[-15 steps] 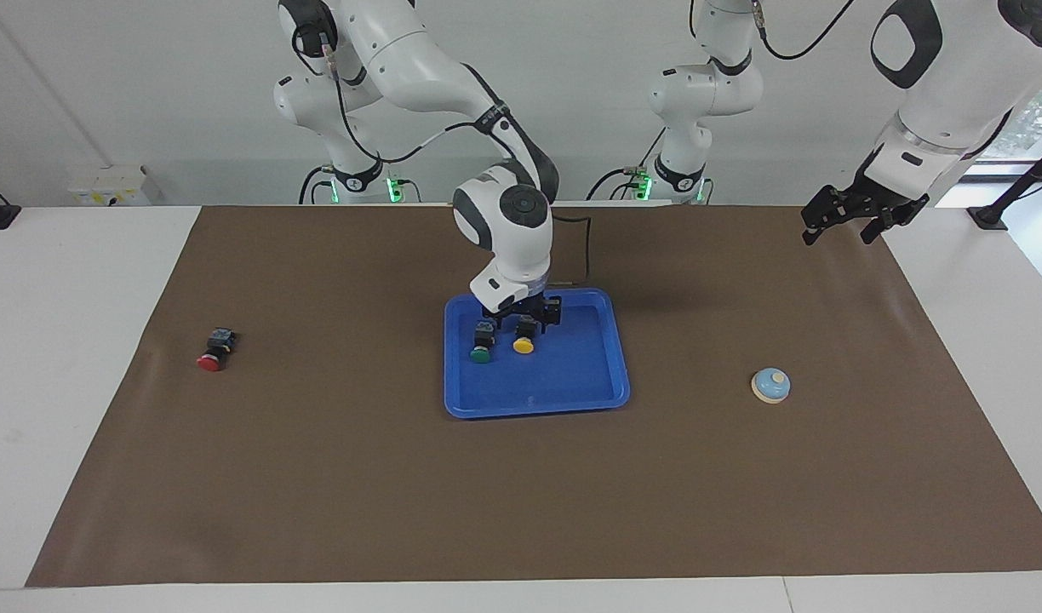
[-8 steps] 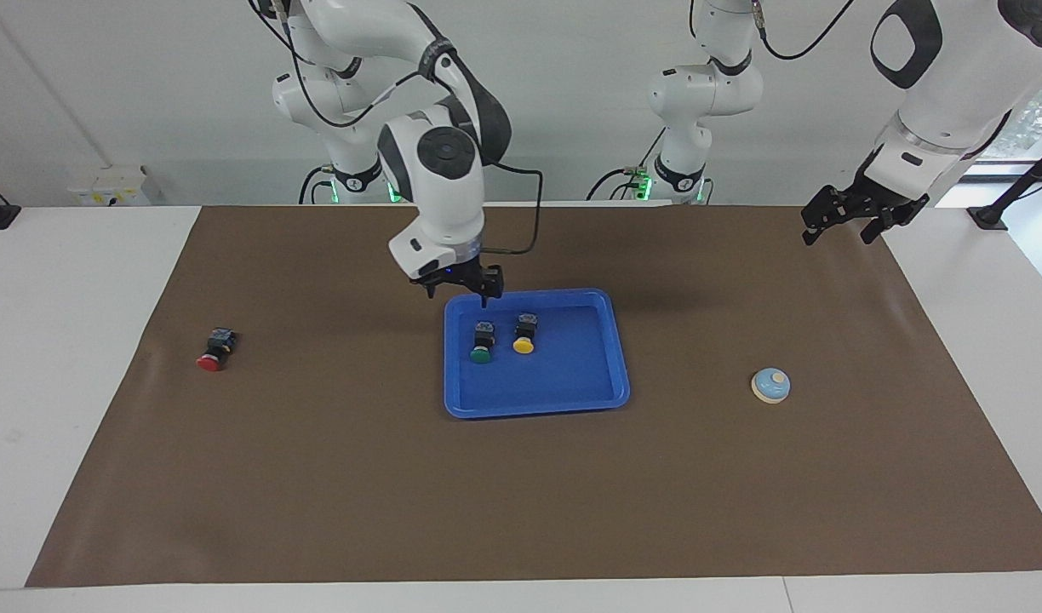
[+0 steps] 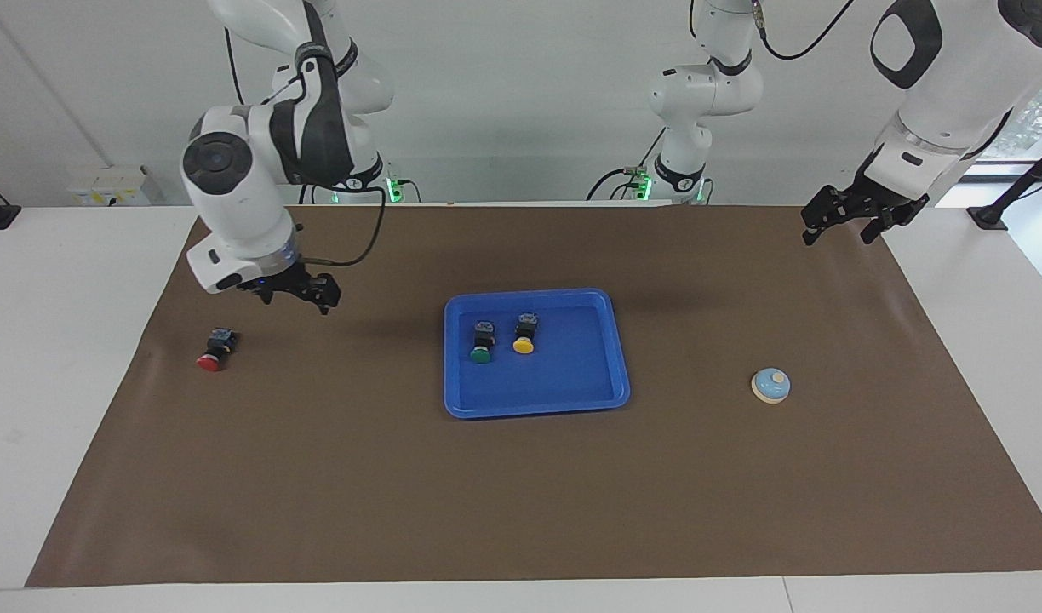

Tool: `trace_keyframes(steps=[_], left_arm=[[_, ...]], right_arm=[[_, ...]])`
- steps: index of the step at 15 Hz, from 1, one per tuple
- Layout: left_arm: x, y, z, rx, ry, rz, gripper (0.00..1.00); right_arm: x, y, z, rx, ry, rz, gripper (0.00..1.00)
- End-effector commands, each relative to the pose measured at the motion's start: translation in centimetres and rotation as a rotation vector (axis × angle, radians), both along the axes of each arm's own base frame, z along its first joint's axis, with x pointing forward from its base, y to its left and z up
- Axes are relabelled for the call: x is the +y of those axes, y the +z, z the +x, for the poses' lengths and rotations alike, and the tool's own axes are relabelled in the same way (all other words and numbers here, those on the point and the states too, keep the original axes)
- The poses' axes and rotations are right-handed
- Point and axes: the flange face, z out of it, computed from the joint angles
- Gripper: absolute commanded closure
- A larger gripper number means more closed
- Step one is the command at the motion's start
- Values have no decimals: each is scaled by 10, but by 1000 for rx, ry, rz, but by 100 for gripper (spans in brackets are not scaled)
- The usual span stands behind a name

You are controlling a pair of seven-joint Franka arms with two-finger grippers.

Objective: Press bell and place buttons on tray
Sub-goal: 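Move the right gripper to the red button and grasp it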

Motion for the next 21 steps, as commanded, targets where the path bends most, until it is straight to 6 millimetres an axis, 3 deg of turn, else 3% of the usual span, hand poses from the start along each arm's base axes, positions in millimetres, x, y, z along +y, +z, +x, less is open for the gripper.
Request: trace_keyframes(steps=[1, 5, 8, 12, 16, 18, 21], left_arm=[[1, 6, -4, 5, -6, -9, 0], [1, 5, -4, 7, -6, -9, 0], [1, 5, -4, 7, -6, -9, 0], [2, 5, -4, 8, -5, -9, 0], [2, 6, -4, 5, -5, -9, 0], [2, 5, -3, 7, -5, -9, 0], [1, 6, -4, 5, -6, -9, 0]], right_arm=[[-57, -18, -21, -31, 89, 9, 0], [-131, -70, -49, -140, 196, 14, 0], [-156, -97, -56, -203, 199, 2, 0], [-169, -140, -65, -226, 181, 7, 0], [-179, -161, -69, -207, 181, 19, 0], [-178, -165, -74, -197, 177, 26, 5], [-179, -169, -81, -192, 174, 29, 23]])
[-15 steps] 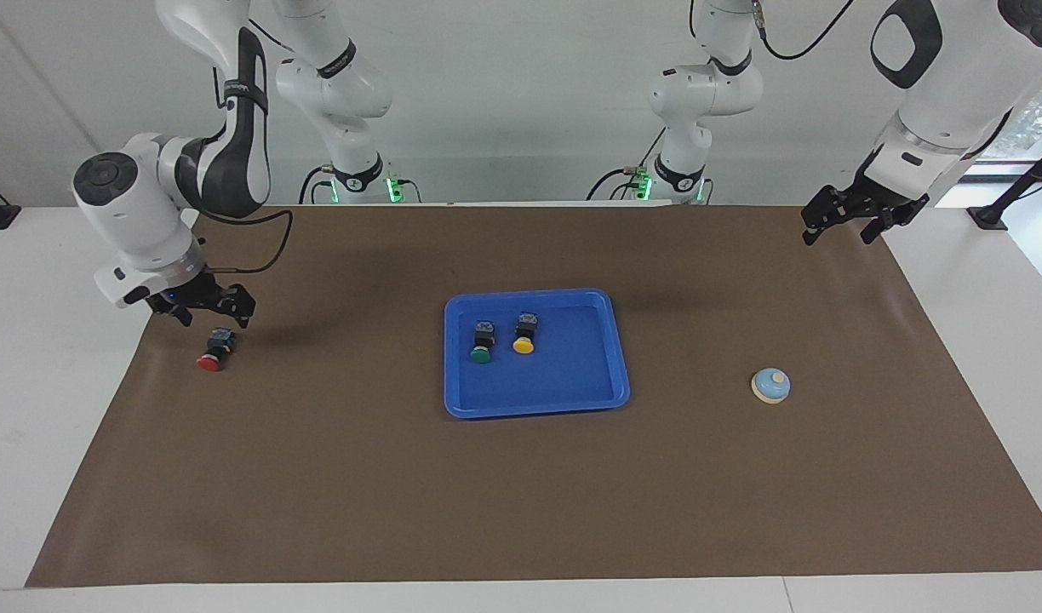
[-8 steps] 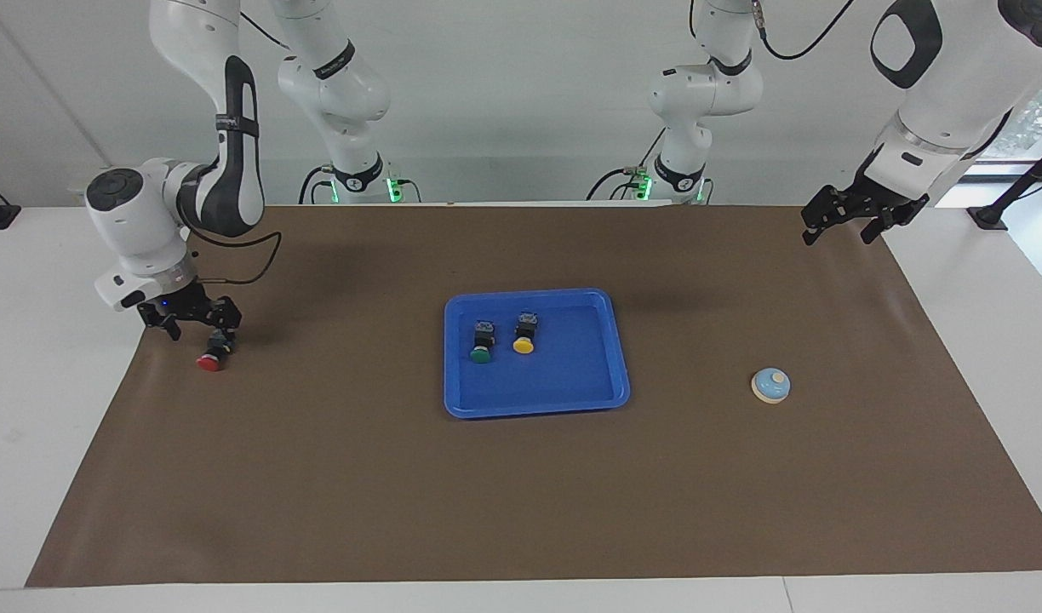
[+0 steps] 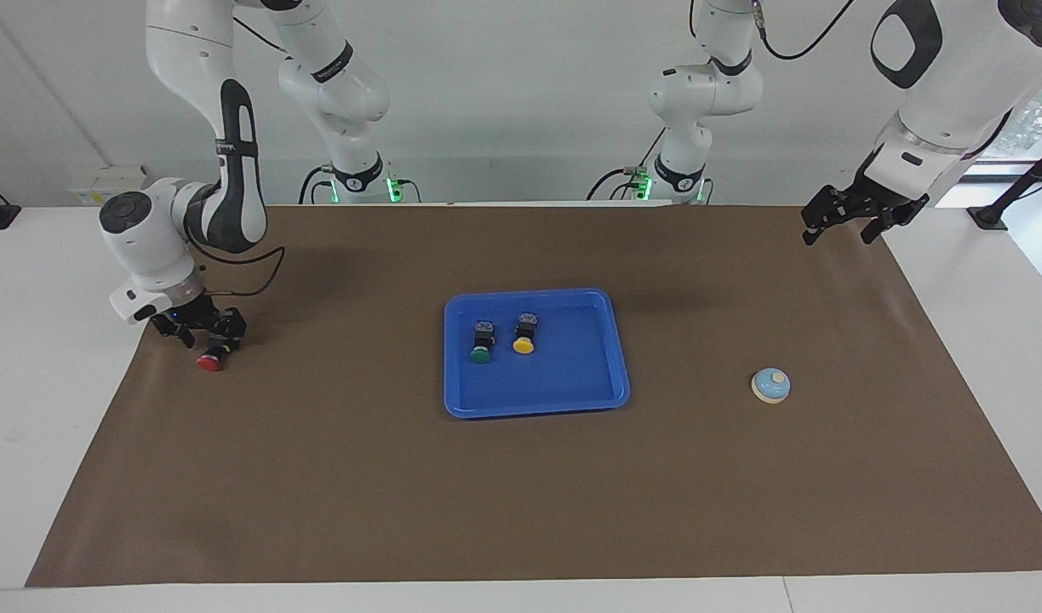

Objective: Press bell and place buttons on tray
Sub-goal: 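Move the right gripper to the red button and grasp it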

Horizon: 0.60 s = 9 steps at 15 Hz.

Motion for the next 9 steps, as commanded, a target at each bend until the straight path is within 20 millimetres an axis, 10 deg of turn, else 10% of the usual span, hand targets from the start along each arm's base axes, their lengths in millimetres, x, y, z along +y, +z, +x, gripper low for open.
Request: trace_keyframes(steps=[1, 4, 9], left_arm=[[1, 5, -4, 7, -6, -9, 0], [1, 5, -4, 8, -6, -9, 0], [1, 5, -4, 7, -6, -9, 0]], right_arm=[[-2, 0, -8, -7, 30, -9, 35], [-3, 0, -9, 2, 42, -8, 95], [15, 19, 5, -3, 79, -8, 100]])
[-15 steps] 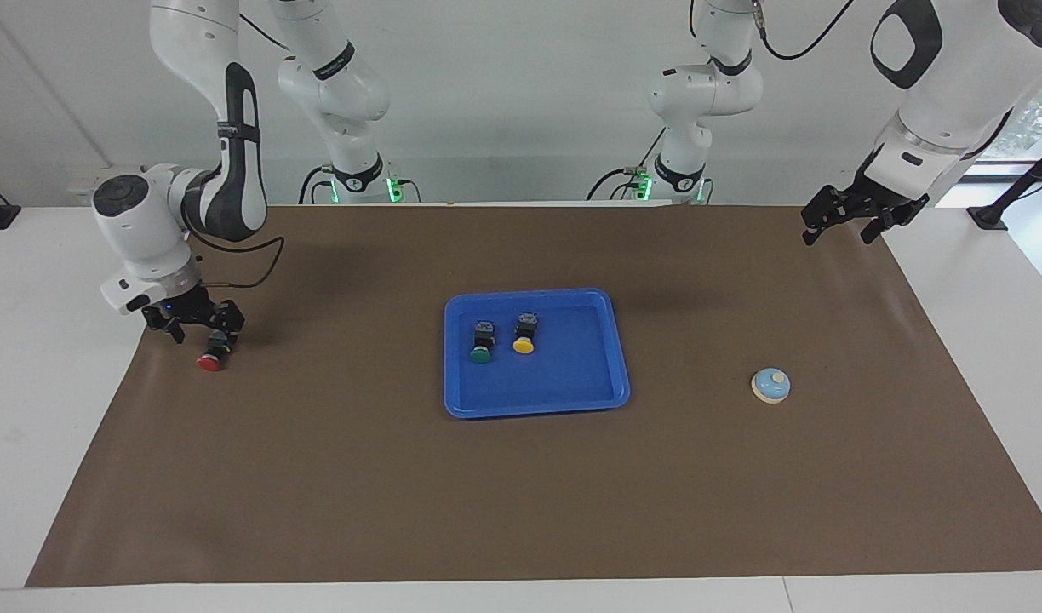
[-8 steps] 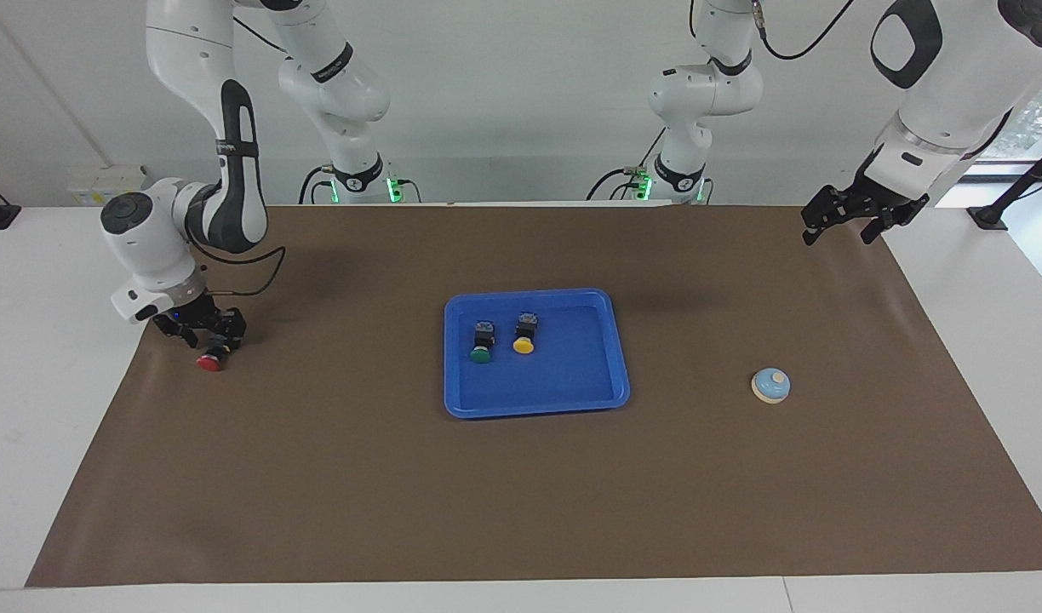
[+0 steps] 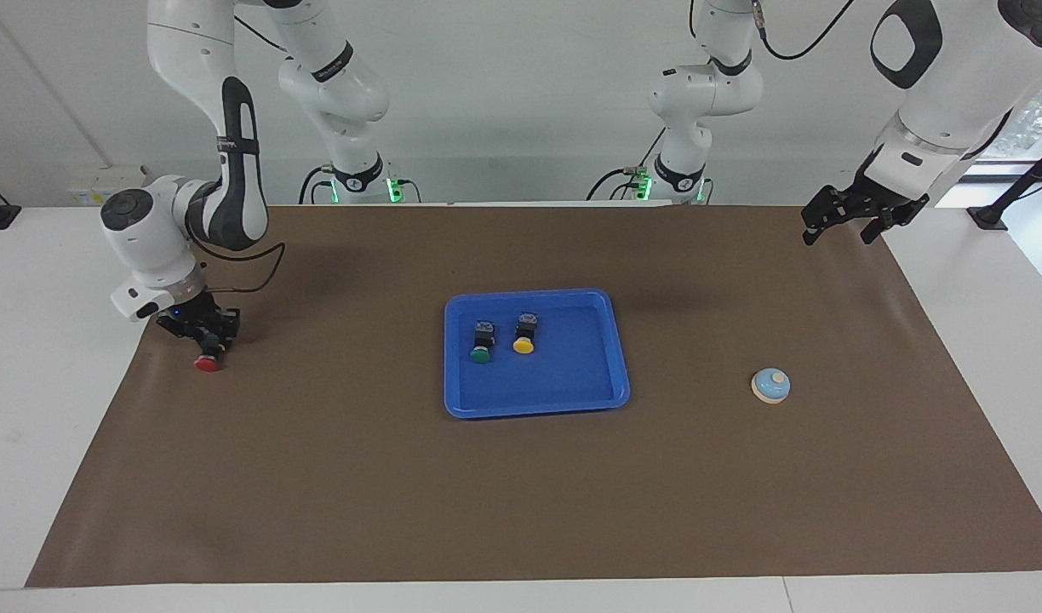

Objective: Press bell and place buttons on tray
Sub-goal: 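Move the right gripper to the red button and grasp it, then carry the red button over the tray and release it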

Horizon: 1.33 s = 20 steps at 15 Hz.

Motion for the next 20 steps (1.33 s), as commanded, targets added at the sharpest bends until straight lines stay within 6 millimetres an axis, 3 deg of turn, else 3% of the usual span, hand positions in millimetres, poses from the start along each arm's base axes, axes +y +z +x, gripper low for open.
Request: trace_keyframes(steps=[1, 3, 5, 10, 13, 16, 20], left_arm=[[1, 5, -4, 7, -6, -9, 0], [1, 5, -4, 7, -6, -9, 0], [1, 5, -4, 7, -6, -9, 0], [1, 6, -4, 5, -6, -9, 0], [1, 6, -4, 5, -6, -9, 0], [2, 6, -4, 5, -5, -9, 0], [2, 5, -4, 7, -5, -9, 0]], right_arm=[[27, 23, 15, 7, 61, -2, 100], [54, 47, 32, 20, 56, 0, 100], [98, 73, 50, 52, 23, 2, 100], [245, 117, 73, 57, -57, 6, 100], [347, 143, 69, 57, -141, 91, 100], [444, 162, 48, 31, -67, 120, 100], [520, 177, 19, 24, 11, 171, 100]])
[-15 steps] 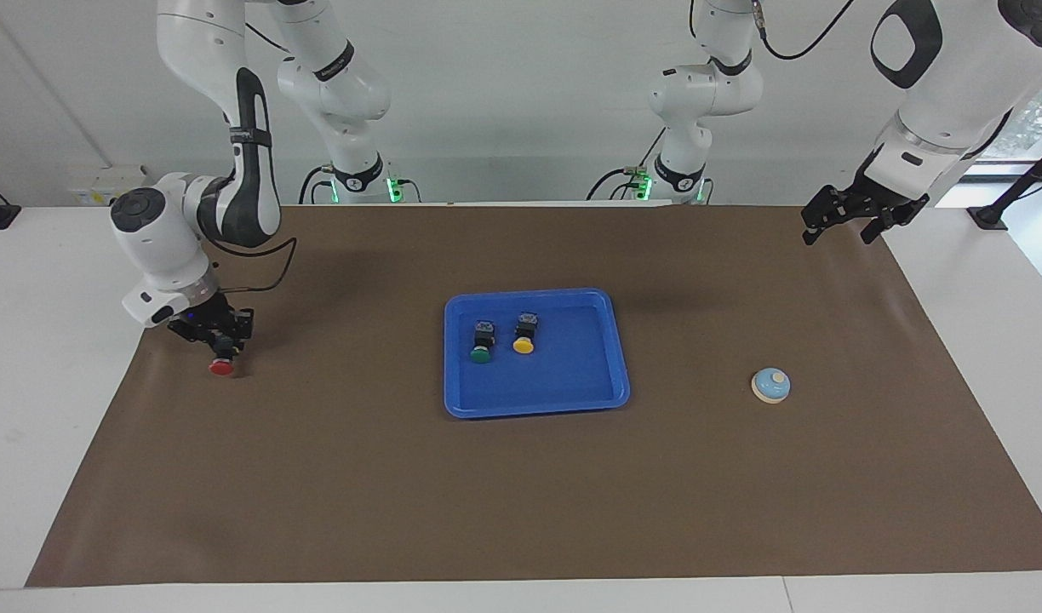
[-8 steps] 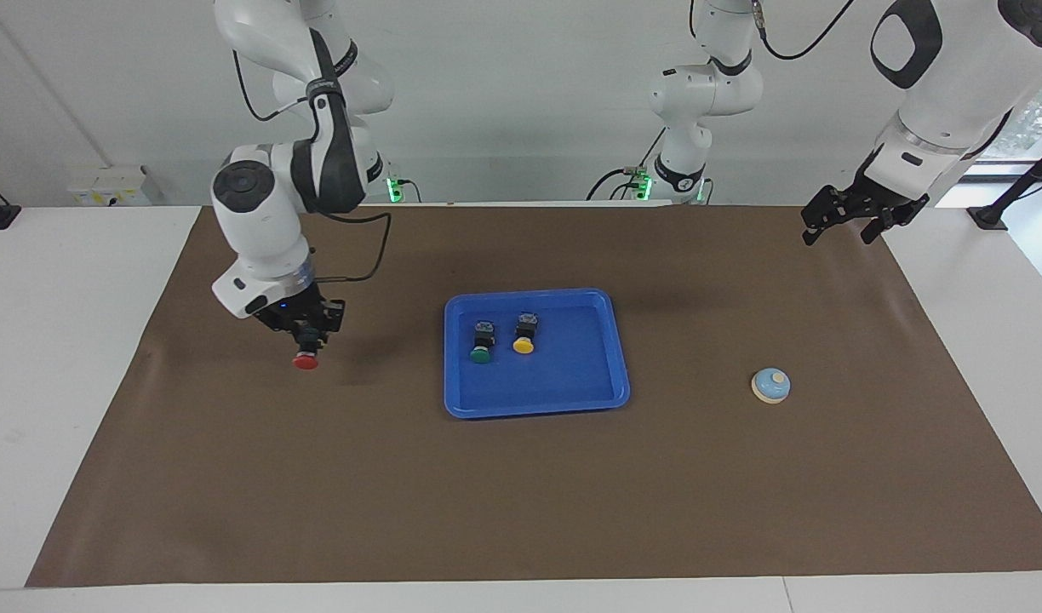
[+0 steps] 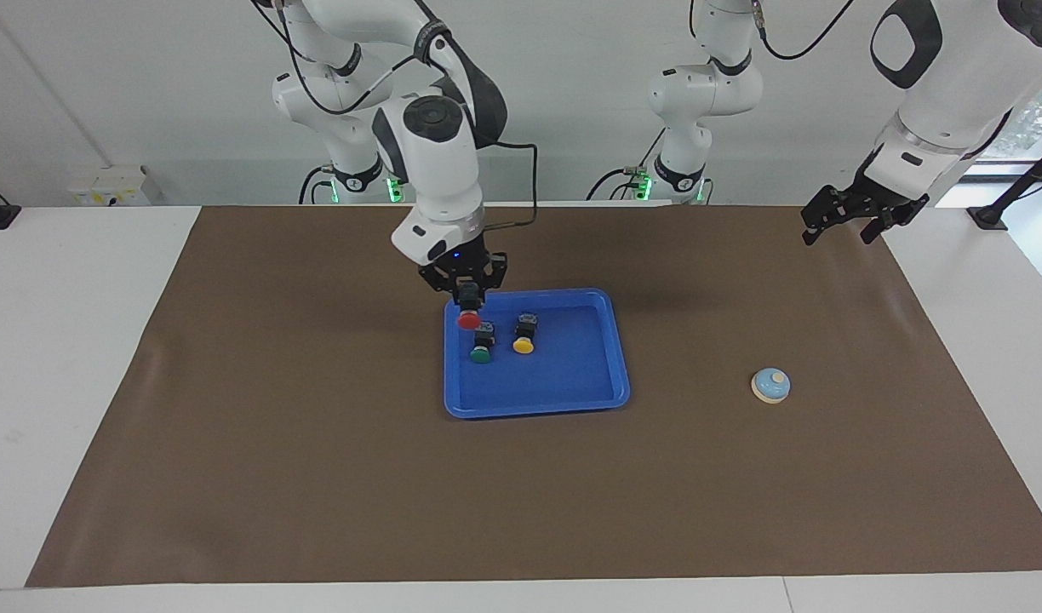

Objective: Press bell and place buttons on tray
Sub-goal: 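Carry the red button over the tray and release it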

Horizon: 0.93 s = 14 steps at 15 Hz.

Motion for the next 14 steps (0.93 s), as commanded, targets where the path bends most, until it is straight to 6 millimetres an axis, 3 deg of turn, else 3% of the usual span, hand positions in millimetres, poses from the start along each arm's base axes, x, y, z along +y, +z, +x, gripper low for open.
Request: trace_keyframes(steps=[1, 4, 7, 11, 14], left_arm=[[2, 5, -4, 8, -5, -9, 0], [2, 6, -4, 5, -5, -9, 0], [1, 5, -4, 7, -6, -9, 0], [2, 5, -4, 7, -5, -9, 0], [1, 5, -4, 7, -6, -9, 0]], right_arm=[[38, 6, -7, 11, 31, 22, 100], [80, -12, -10, 17, 58, 14, 100], [130, -60, -11, 33, 74, -22, 100], [147, -116, -3, -15, 94, -10, 100], [155, -146, -12, -20, 127, -31, 100]])
